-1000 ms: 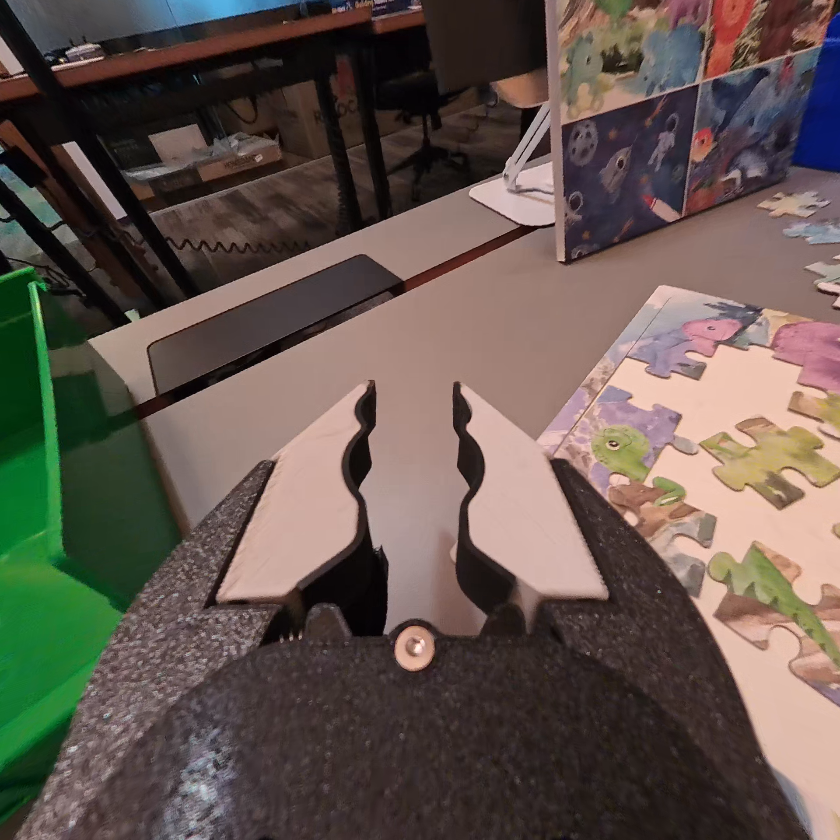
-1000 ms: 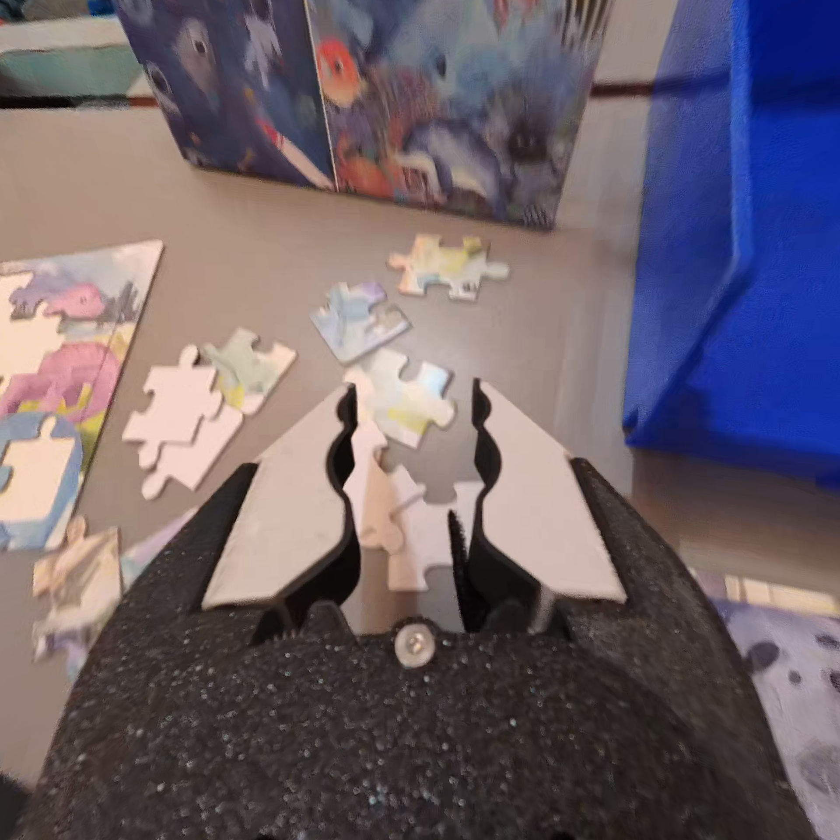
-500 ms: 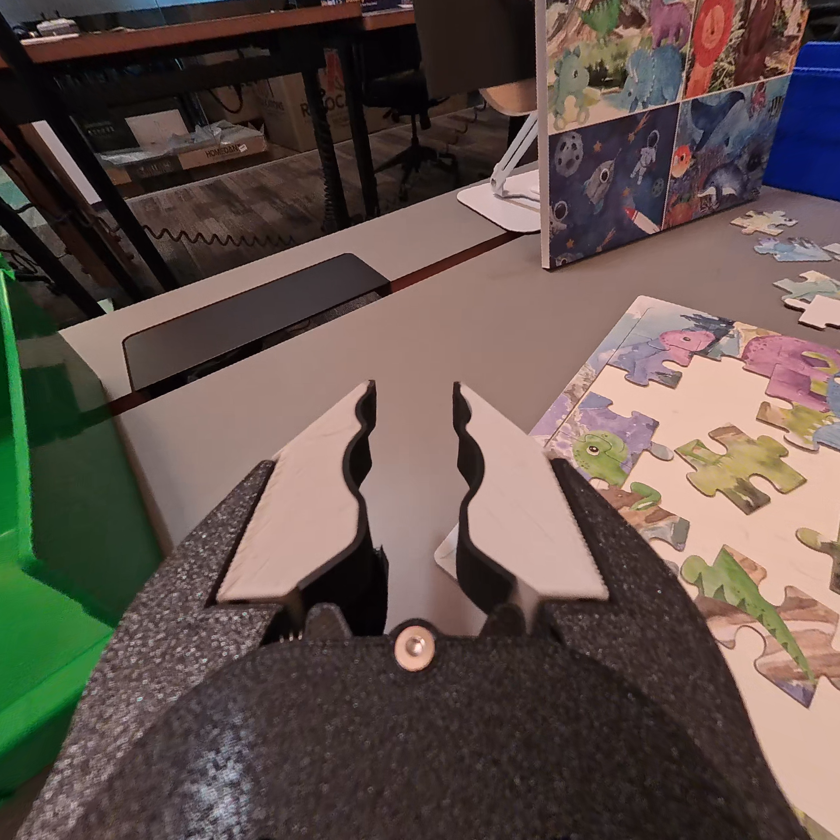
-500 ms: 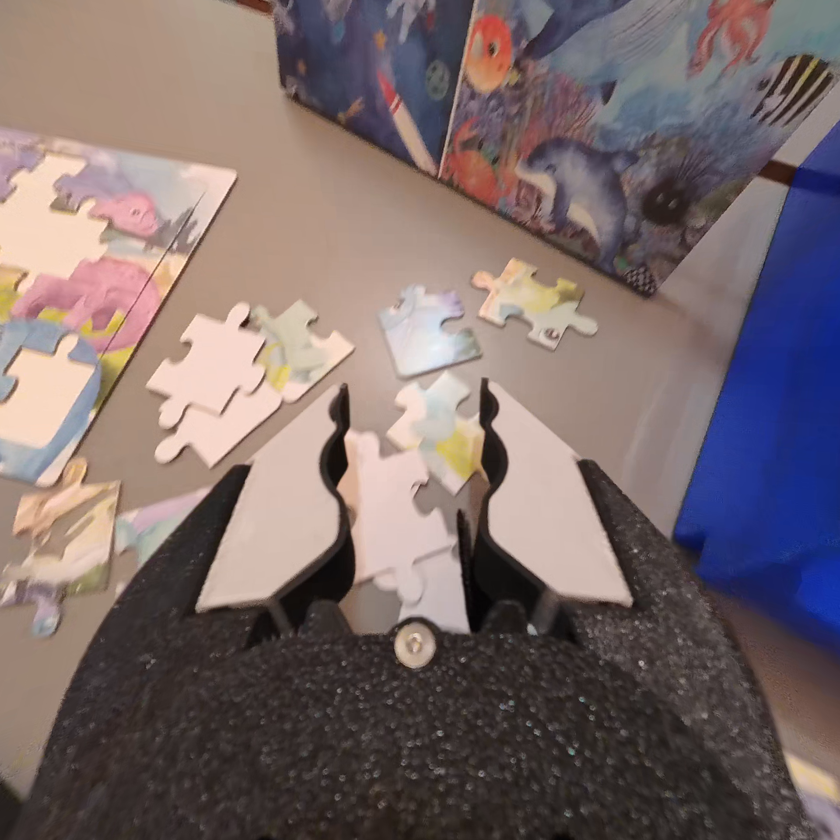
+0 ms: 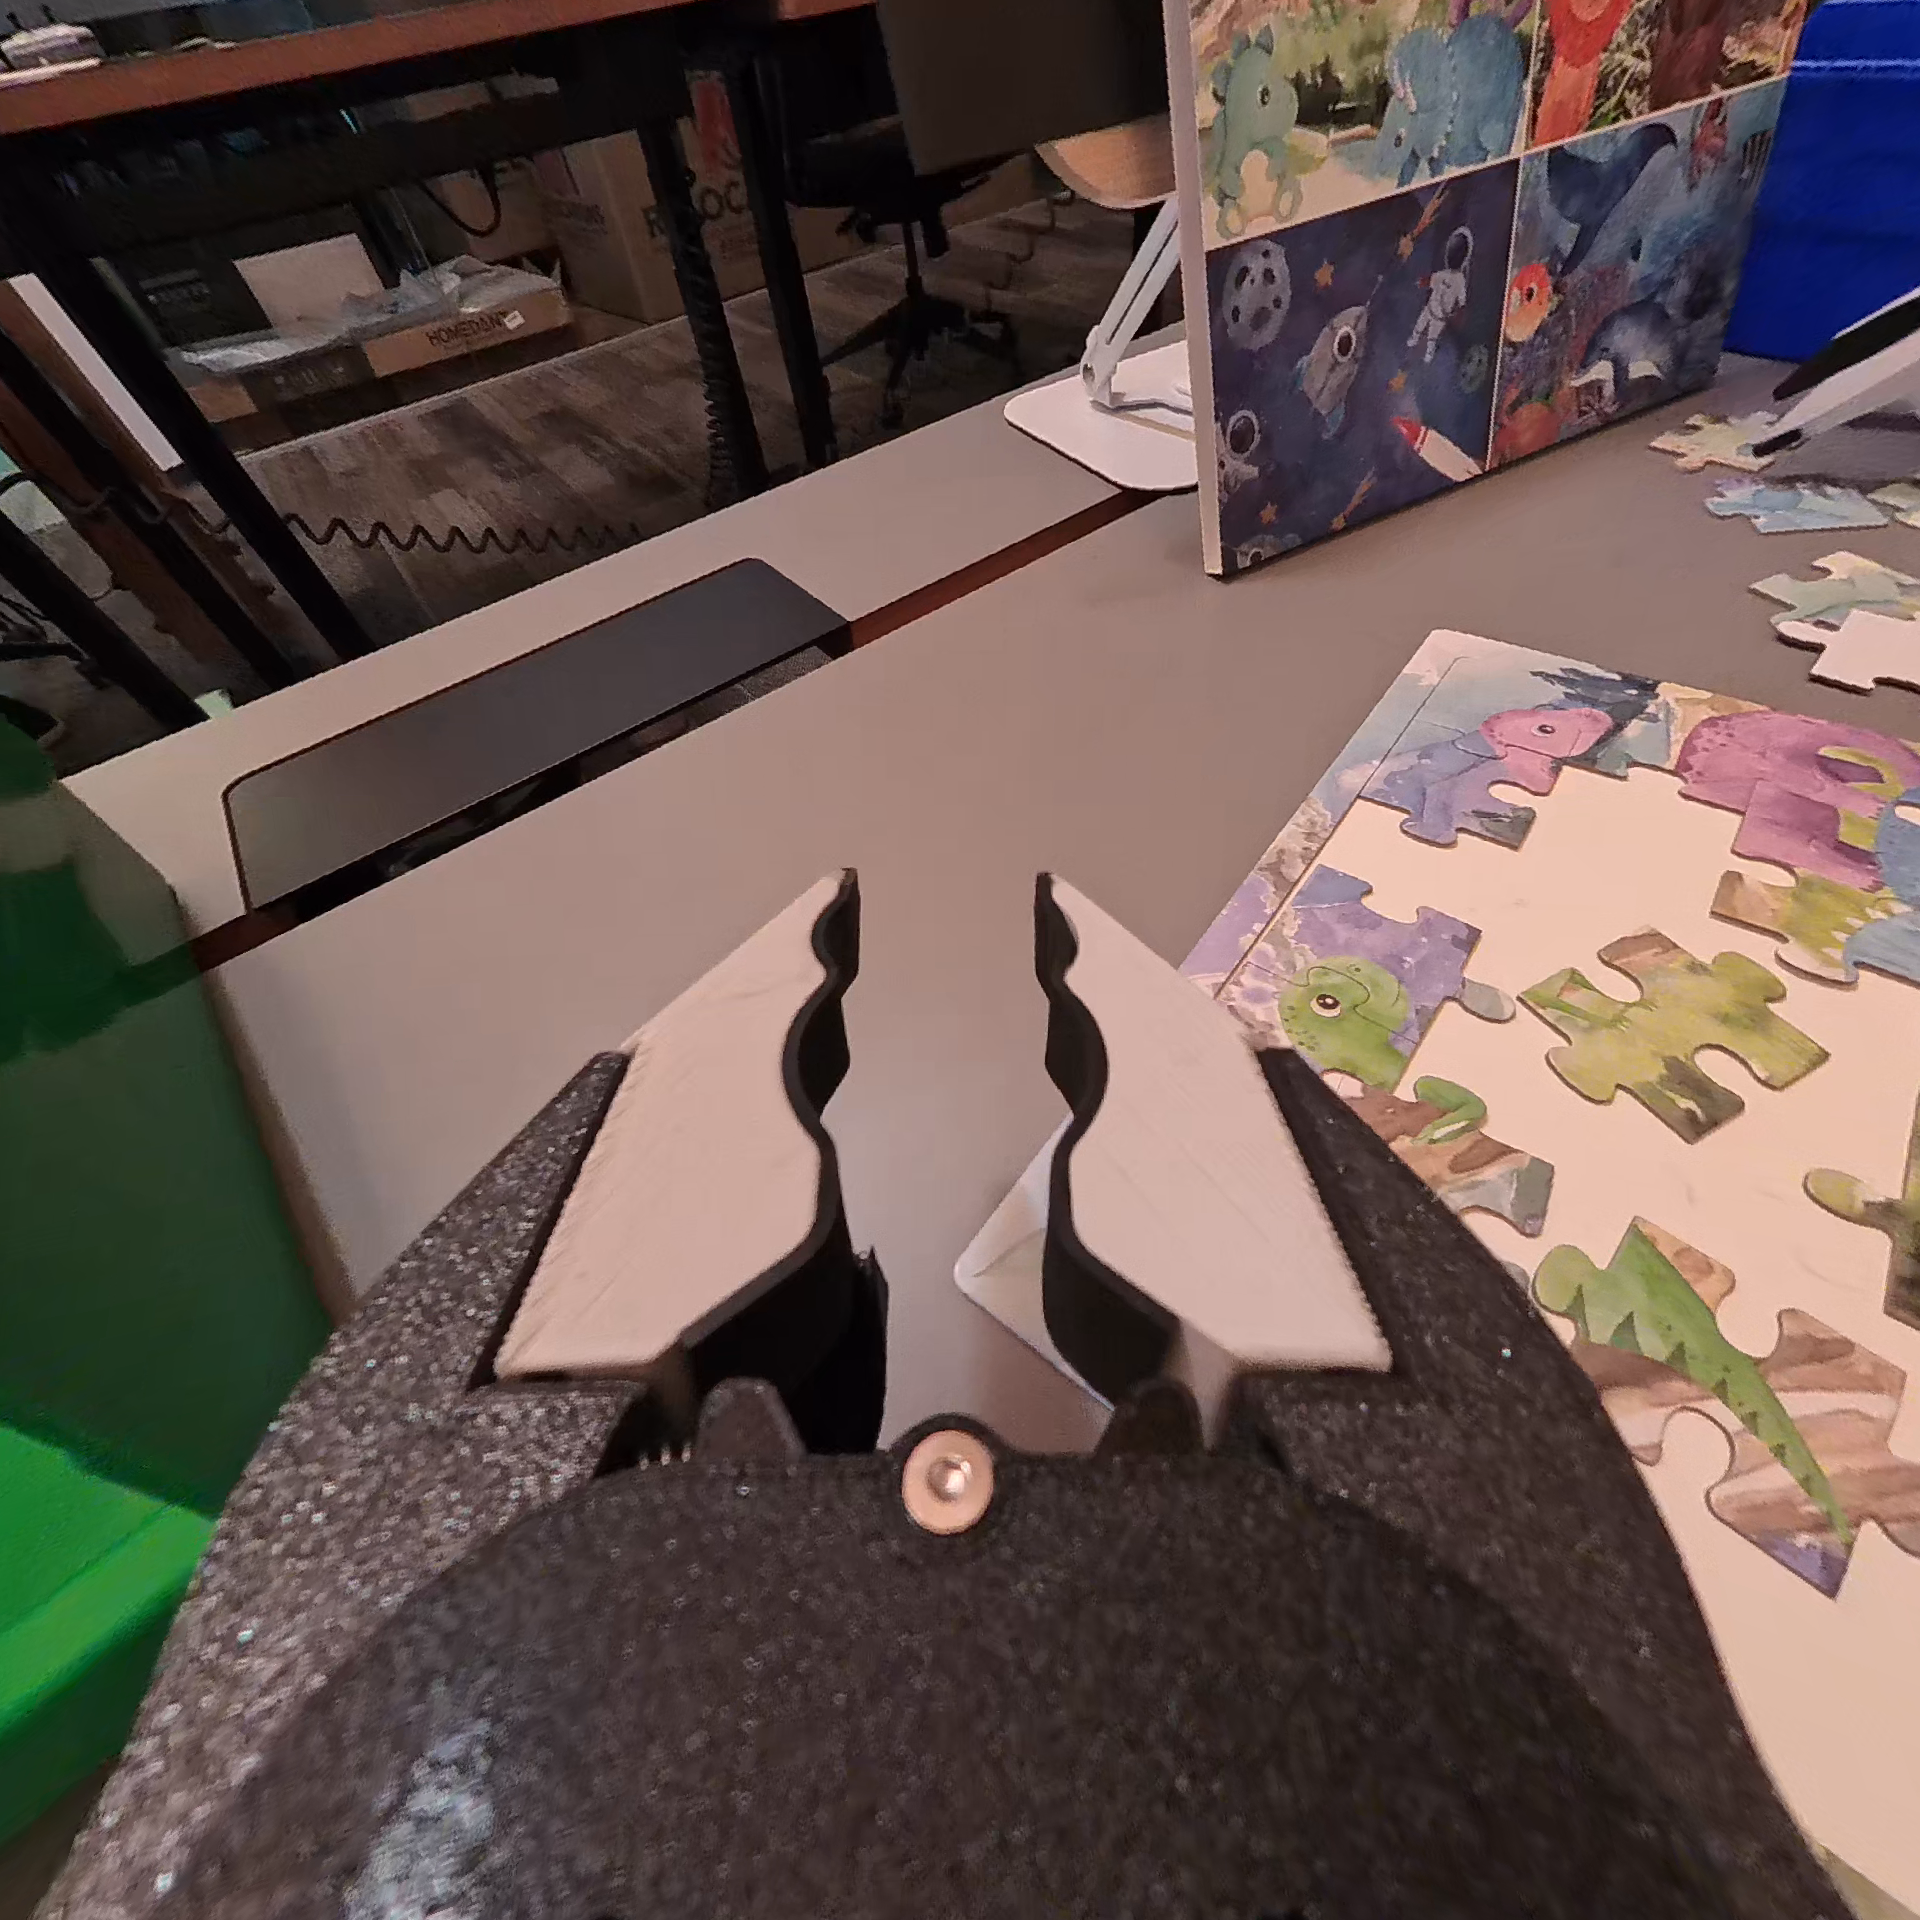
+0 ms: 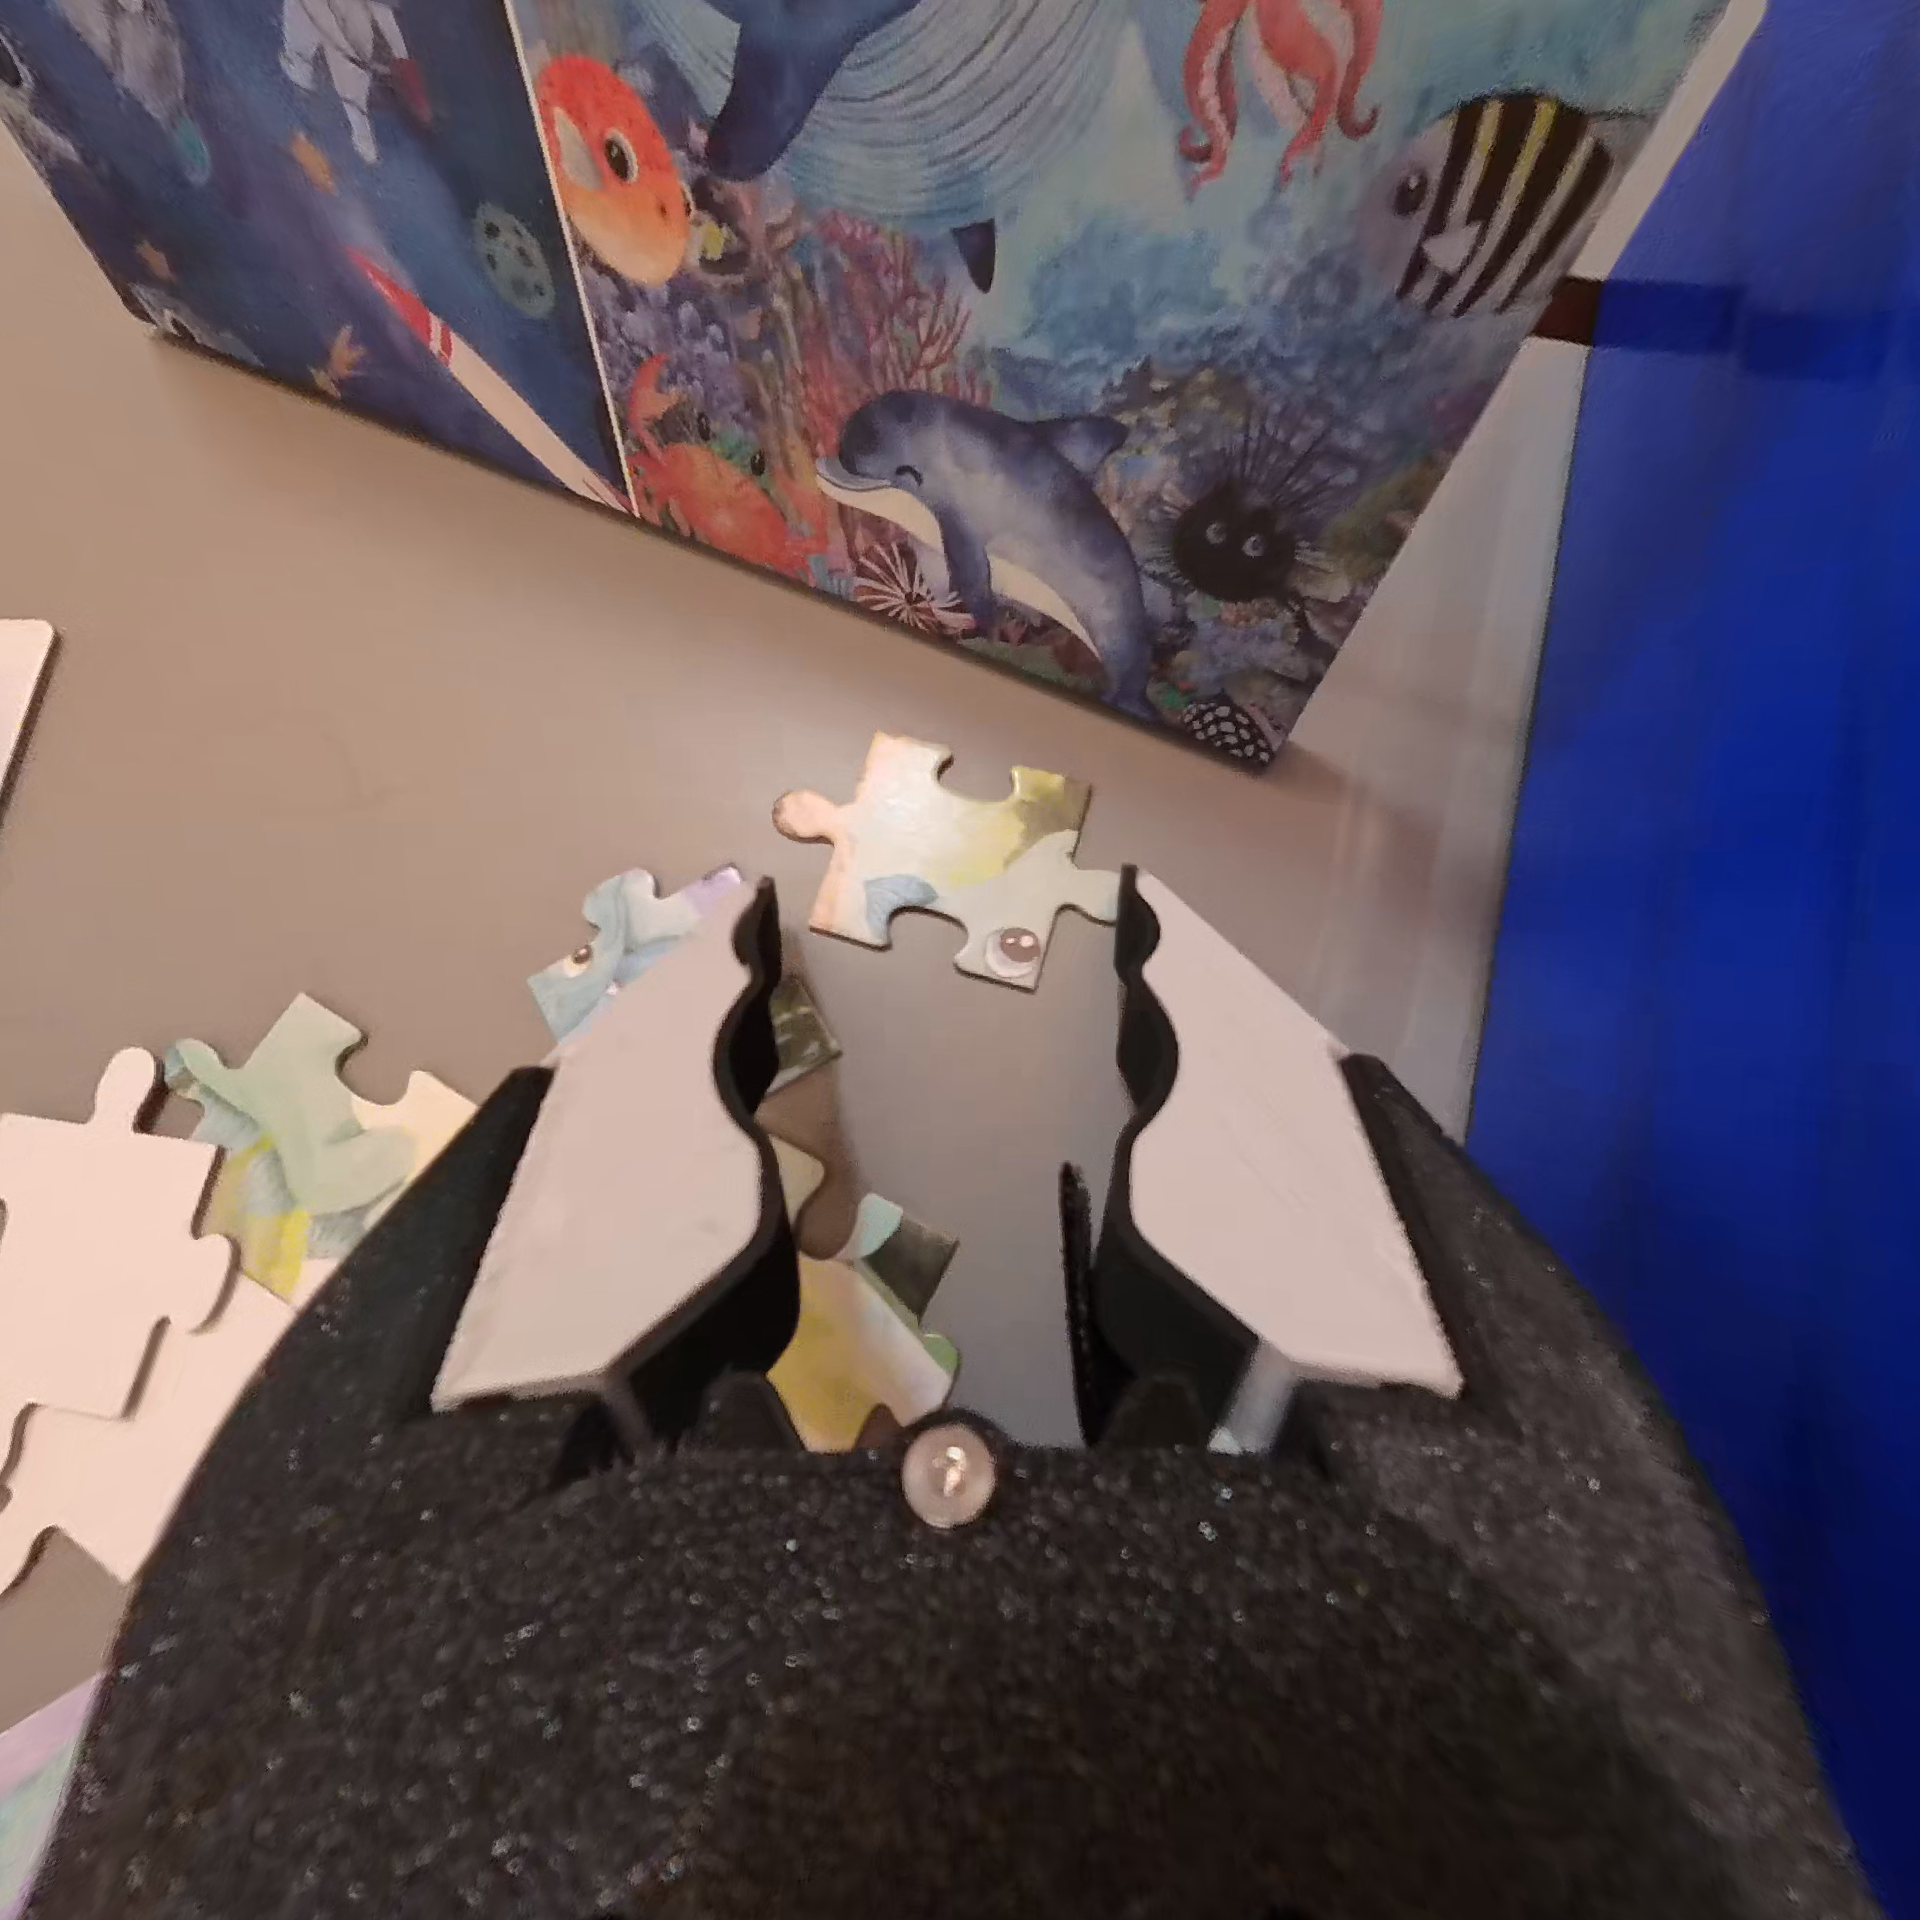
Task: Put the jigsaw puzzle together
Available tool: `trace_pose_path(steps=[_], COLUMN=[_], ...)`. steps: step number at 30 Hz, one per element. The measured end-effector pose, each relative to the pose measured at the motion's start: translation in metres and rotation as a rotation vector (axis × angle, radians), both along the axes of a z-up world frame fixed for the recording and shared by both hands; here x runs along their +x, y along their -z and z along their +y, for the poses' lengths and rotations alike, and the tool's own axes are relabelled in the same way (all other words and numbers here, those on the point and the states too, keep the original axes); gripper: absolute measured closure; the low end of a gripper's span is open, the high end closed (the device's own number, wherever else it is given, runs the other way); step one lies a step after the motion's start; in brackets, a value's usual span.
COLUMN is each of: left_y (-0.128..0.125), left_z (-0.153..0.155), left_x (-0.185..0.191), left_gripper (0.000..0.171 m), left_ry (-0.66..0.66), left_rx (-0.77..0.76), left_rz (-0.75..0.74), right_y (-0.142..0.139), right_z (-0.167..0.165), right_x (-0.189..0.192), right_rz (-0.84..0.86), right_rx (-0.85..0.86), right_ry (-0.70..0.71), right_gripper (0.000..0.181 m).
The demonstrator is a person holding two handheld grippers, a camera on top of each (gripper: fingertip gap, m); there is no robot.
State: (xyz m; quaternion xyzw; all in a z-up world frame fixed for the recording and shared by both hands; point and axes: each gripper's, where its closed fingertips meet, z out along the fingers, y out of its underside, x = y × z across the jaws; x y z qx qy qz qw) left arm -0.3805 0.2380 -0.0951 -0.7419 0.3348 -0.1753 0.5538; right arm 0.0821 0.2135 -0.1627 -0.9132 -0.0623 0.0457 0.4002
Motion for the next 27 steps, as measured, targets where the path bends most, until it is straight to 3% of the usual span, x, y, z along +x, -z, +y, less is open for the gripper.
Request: trace_pose_path(steps=[3, 9, 17, 22, 27], left_y=[0.007, 0.012, 0.012, 0.015, 0.018], left_z=[0.001, 0.005, 0.007, 0.006, 0.007], left_x=[0.000, -0.004, -0.009, -0.010, -0.015], left_gripper=[0.138, 0.138, 0.138, 0.138, 0.138], left_ry=[-0.003, -0.019, -0.035, -0.034, -0.050], left_rx=[-0.001, -0.026, -0.033, -0.055, -0.082], left_rz=[0.036, 0.037, 0.031, 0.040, 0.033], right_y=[-0.006, -0.010, -0.047, -0.038, -0.026], right_z=[0.001, -0.011, -0.067, -0.111, -0.126], right_x=[0.007, 0.004, -0.024, -0.032, -0.021], right_rz=[-0.093, 0.003, 0.160, 0.183, 0.084], right_rx=[0.023, 0.007, 0.159, 0.134, 0.126], right_ry=[0.018, 0.002, -0.149, -0.219, -0.168], right_gripper=[0.117, 0.121, 0.132, 0.138, 0.125])
